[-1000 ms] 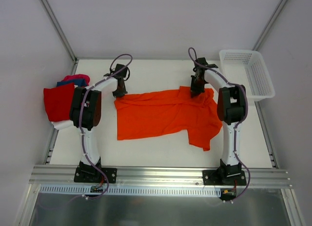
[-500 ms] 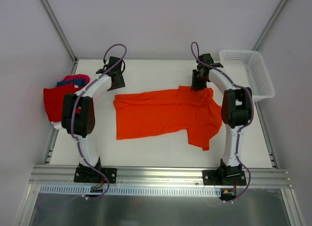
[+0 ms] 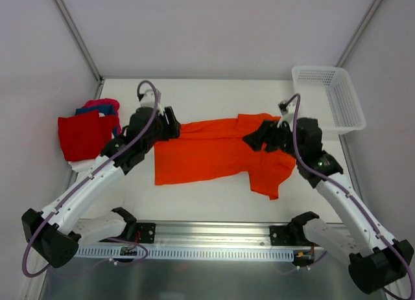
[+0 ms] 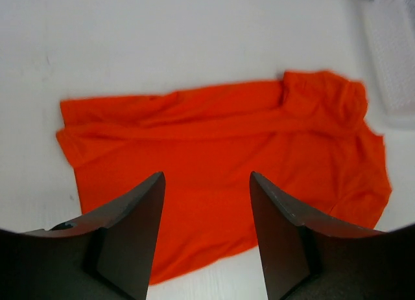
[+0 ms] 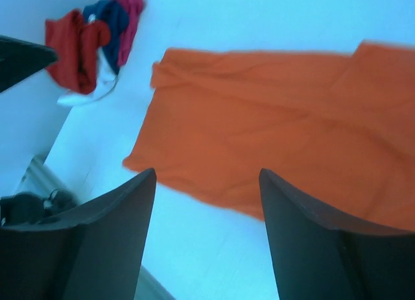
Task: Fold and stack the t-shirts
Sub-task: Fold the tshirt
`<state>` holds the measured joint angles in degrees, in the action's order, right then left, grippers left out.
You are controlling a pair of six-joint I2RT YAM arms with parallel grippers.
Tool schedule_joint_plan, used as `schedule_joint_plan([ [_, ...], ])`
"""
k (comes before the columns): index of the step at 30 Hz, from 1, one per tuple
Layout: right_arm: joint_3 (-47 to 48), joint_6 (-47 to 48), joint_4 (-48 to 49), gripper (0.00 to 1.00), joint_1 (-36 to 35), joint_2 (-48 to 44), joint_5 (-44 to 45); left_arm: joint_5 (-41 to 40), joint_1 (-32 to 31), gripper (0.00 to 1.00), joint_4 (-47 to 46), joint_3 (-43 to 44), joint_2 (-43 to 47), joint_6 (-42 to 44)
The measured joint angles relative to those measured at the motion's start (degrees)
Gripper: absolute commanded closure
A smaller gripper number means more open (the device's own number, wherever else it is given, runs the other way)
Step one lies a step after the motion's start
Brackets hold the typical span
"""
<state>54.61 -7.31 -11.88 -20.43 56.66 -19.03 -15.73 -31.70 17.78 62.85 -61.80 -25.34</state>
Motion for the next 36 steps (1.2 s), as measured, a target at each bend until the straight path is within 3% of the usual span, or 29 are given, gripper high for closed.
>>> schedule_joint_plan([
  [4,-15.0,-4.4,3.5,0.26,-5.2,-8.3,0.7,-0.9,-4.7,0.31,-1.0,-12.5,2.2,-1.5],
  [9,-17.7,-6.1,0.1,0.26,-5.6,-9.8,3.3,-7.3,-6.9,0.25,0.4,-19.1,3.9,-1.7],
  [13,-16.9,-6.7,0.2,0.26,-6.0,-10.6,4.9,-12.2,-6.3,0.25,0.0,-14.7,-0.6,-1.4],
  [20,-16.9,-6.9,-1.7,0.26,-6.6,-11.2,7.1,-13.4,0.4,0.30,-1.6,-3.4,-20.7,-0.6],
  [26,-16.9,-5.8,-5.4,0.26,-6.6,-13.2,10.1,-13.0,6.0,0.32,-1.3,0.9,-33.9,-1.0],
  [36,-16.9,-4.2,-7.7,0.26,-6.6,-12.5,12.8,-14.6,6.9,0.32,0.0,3.5,-39.1,-1.2],
])
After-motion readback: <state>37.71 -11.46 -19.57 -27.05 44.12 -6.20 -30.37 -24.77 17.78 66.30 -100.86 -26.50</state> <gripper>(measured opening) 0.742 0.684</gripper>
